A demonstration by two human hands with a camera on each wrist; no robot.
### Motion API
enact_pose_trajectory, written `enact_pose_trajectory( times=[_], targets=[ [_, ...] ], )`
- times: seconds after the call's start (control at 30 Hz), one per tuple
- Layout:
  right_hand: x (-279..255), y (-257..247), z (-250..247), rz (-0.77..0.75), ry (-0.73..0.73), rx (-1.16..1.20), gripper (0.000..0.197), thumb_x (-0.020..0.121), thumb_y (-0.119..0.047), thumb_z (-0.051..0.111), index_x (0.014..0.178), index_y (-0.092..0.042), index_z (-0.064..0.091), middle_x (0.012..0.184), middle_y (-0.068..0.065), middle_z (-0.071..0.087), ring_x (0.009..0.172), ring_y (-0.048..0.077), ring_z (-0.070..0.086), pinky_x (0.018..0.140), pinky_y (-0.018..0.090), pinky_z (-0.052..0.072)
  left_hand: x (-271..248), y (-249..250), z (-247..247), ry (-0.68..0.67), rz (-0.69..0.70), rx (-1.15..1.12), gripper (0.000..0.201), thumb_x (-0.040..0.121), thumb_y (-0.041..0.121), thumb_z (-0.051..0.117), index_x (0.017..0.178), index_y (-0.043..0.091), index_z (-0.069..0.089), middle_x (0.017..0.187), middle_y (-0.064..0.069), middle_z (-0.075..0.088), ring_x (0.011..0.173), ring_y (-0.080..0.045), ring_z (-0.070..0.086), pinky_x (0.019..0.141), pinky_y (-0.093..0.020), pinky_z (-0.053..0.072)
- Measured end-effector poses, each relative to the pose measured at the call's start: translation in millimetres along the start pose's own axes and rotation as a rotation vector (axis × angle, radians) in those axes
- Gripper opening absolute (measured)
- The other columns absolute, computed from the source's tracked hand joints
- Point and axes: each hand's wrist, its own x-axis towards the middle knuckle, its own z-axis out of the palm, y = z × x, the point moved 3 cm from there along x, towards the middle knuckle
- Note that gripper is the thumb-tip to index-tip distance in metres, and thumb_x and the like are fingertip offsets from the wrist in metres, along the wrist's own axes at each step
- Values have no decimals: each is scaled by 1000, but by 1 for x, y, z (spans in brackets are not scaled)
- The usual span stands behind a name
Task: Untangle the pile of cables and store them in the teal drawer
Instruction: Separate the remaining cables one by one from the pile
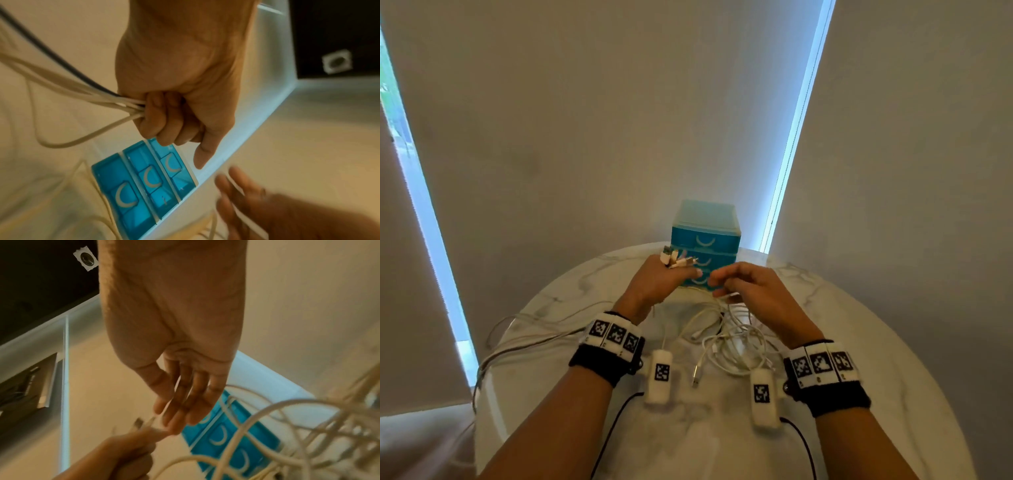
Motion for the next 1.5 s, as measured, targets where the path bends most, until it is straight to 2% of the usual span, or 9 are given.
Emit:
enact_pose_trajectory(
  times=[0.13,0.27,0.5,0.63,0.83,1.03,1.2,1.37,1.5],
  targets=[
    [-12,21,-11,-5,-270,-200,32,89,-19,84,115,-36,76,120,-11,73,116,10,69,102,36,58,1,-25,1,-12,-200,-298,37,94,31,80,120,6,73,61,5,41,48,-8,32,47,-25,24],
    [-22,29,0,80,-651,-493,35,89,-30,84,119,-45,75,126,-22,70,118,1,65,106,35,54,-7,-27,3,-97,-181,-403,38,94,54,76,98,20,62,64,3,33,51,-11,24,49,-28,17],
    [-13,32,-16,-101,-183,-500,9,89,-43,83,96,-39,85,116,-25,74,109,-9,66,109,37,53,-20,-15,5,-204,-156,-411,47,99,67,61,74,31,41,63,5,27,52,-11,18,50,-29,11],
    [-33,25,-21,-16,-267,-545,36,62,-73,86,86,-47,84,117,-30,65,116,-6,58,102,29,48,-21,-13,4,-188,-162,-416,55,98,73,54,67,28,43,61,4,27,51,-11,18,50,-30,12],
    [-39,21,-20,31,-335,-605,20,73,-55,92,86,-42,84,106,-36,59,104,-7,59,102,35,53,-22,-16,2,-137,-187,-486,56,94,72,56,68,28,34,61,2,24,49,-11,19,44,-26,15],
    [-48,22,-26,98,-493,-758,29,73,-69,85,81,-43,79,107,-15,71,102,5,65,95,41,59,-27,-10,6,-256,-190,-374,55,98,65,63,64,27,41,59,4,26,50,-11,19,48,-28,13],
    [-43,5,-48,-148,-124,-10,24,107,-36,60,107,-24,80,89,-7,66,74,13,57,67,23,48,-35,-2,13,-398,-176,-304,48,102,56,62,68,24,51,58,6,30,51,-11,19,47,-25,16],
    [-20,29,-3,94,68,1094,30,110,-23,43,124,-6,65,74,0,40,54,11,35,42,24,31,-29,-5,7,-242,-159,-424,44,99,59,66,73,24,55,59,6,29,50,-10,20,47,-26,15],
    [-16,47,41,263,73,1098,29,105,-20,47,126,-7,62,68,-2,41,49,10,32,39,23,24,-22,-12,1,-79,-135,-465,44,94,63,70,83,21,62,61,3,30,51,-11,22,46,-27,17]
  ],
)
